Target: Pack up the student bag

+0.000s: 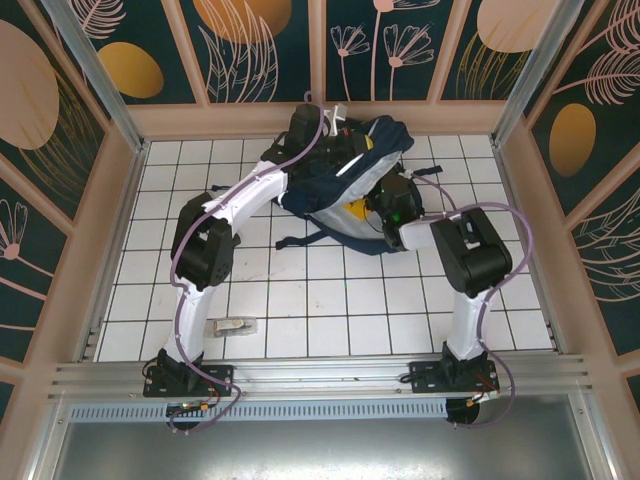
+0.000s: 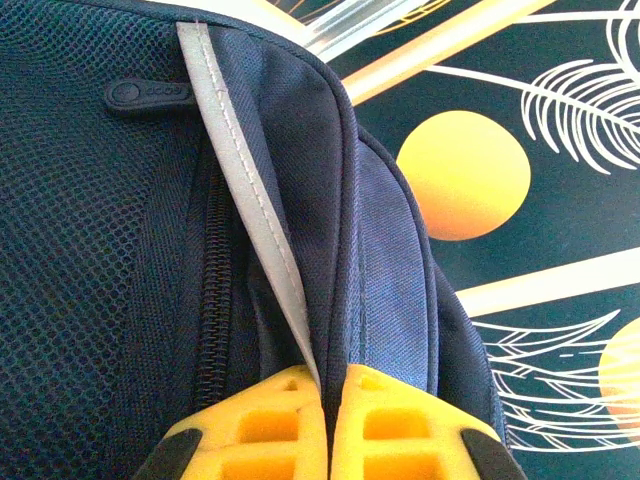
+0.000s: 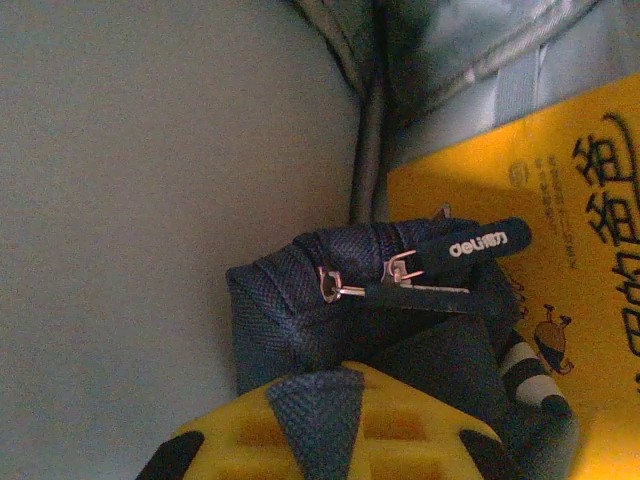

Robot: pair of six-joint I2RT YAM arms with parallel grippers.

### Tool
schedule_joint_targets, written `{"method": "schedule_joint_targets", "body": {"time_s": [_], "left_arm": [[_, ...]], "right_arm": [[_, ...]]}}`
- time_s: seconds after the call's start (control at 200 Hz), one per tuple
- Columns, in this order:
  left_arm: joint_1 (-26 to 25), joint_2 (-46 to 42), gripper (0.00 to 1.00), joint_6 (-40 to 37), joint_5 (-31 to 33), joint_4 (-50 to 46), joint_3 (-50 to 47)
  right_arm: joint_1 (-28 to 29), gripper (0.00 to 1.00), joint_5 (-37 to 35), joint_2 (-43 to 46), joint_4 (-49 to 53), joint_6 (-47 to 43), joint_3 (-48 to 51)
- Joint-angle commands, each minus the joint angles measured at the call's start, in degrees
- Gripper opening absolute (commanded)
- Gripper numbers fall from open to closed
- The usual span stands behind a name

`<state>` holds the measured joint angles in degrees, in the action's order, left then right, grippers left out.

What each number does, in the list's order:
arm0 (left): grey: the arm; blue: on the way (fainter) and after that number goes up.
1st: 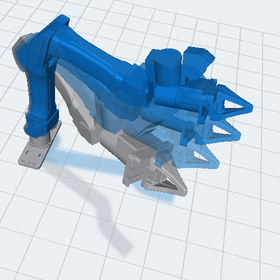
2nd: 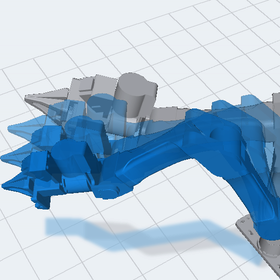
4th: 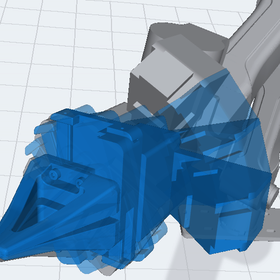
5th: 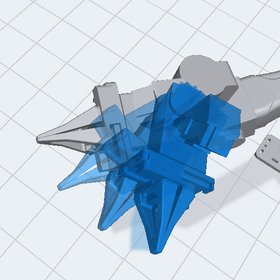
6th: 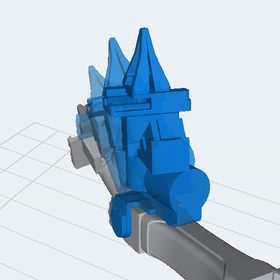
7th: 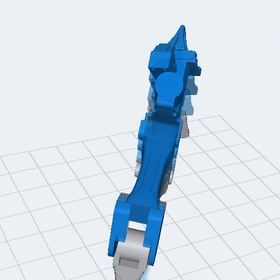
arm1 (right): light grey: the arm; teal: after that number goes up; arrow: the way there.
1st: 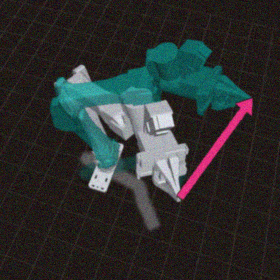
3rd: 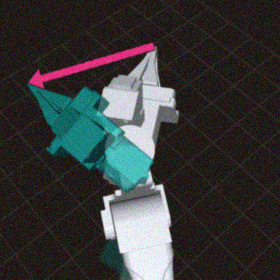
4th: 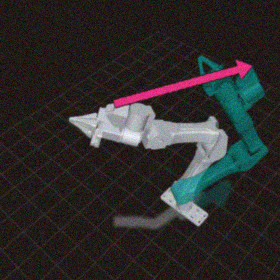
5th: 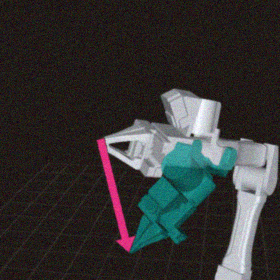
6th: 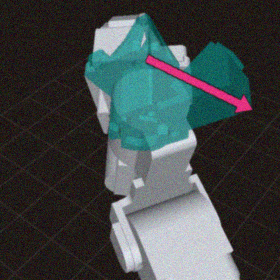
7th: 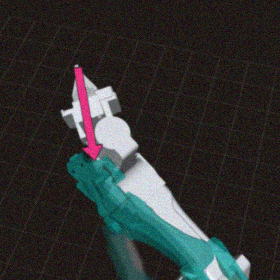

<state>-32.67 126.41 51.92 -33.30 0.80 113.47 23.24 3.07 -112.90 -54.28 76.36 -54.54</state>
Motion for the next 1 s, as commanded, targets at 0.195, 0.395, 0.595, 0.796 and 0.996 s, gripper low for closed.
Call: {"method": "schedule_joint_targets", "body": {"time_s": [0.195, 0.395, 0.595, 0.796, 0.996], "left_arm": [[0.0, -2.7, 0.0, -4.1, -3.5, 5.1, 4.5], [0.5, -5.1, 0.0, -9.4, -0.7, 0.9, 0.4], [0.7, -8.6, 0.2, -8.5, -1.1, 2.1, -7.8], [0.7, -16.9, 0.59, -8.4, 2.2, 2.9, -19.4], [3.6, -26.7, 0.91, -7.7, 12.7, 4.8, -36.8]], "right_arm": [[-3.3, 0.43, 13.4, 11.1, 4.3, -7.8, 9.7], [-7.6, 0.7, 13.2, 29.6, 35.9, -29.8, 11.2], [-15.7, 0.78, 7.9, 38.9, 51.6, -42.4, 10.8], [-20.0, 0.93, 12.3, 31.9, 49.8, -48.5, 5.6], [-21.0, 0.99, 17.5, 21.7, 44.9, -49.2, 2.4]]}}
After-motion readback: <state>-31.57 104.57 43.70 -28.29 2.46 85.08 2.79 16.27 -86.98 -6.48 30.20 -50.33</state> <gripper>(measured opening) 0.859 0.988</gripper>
